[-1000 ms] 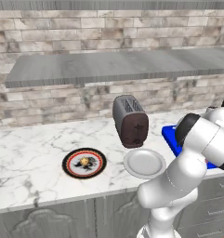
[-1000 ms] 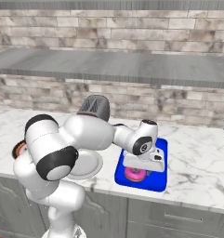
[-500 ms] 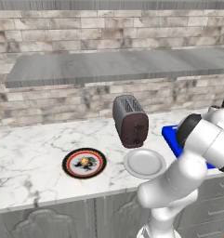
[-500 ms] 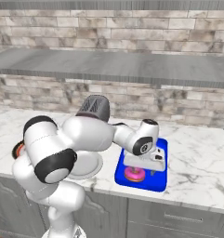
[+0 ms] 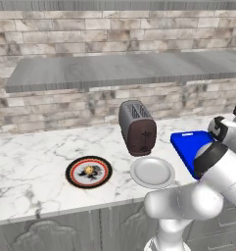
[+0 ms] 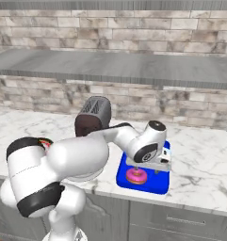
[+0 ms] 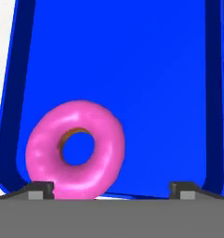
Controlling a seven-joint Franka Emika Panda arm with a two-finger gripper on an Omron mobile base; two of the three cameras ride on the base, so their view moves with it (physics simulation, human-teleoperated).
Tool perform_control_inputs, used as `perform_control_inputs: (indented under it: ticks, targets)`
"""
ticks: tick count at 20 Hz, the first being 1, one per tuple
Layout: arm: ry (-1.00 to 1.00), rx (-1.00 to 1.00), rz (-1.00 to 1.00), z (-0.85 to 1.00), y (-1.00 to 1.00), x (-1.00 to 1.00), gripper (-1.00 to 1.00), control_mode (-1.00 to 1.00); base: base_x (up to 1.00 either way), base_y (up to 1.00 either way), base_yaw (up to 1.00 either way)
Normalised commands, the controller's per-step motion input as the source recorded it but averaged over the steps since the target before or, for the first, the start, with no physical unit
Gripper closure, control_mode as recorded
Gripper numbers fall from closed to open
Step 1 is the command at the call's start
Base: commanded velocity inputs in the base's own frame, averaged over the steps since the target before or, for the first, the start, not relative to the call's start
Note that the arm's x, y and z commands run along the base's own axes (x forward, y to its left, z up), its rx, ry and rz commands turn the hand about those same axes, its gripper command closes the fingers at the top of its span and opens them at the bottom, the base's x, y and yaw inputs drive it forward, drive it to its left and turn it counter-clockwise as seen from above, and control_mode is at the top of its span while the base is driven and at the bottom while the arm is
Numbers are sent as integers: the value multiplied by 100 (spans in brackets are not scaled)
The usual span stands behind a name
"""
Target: Move the dessert items from the plates to the tray.
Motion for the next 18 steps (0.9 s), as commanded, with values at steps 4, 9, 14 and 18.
perform_control_inputs:
  ticks: [4,9,14,18]
  targets:
    - [-17,0,-1,51,35,-32,-100,-100,0,0,0]
    - [-8,0,0,42,83,-22,-100,-100,0,0,0]
    - [-3,-1,0,34,91,-18,-100,-100,0,0,0]
    - [0,-1,0,26,83,-6,-100,-100,0,0,0]
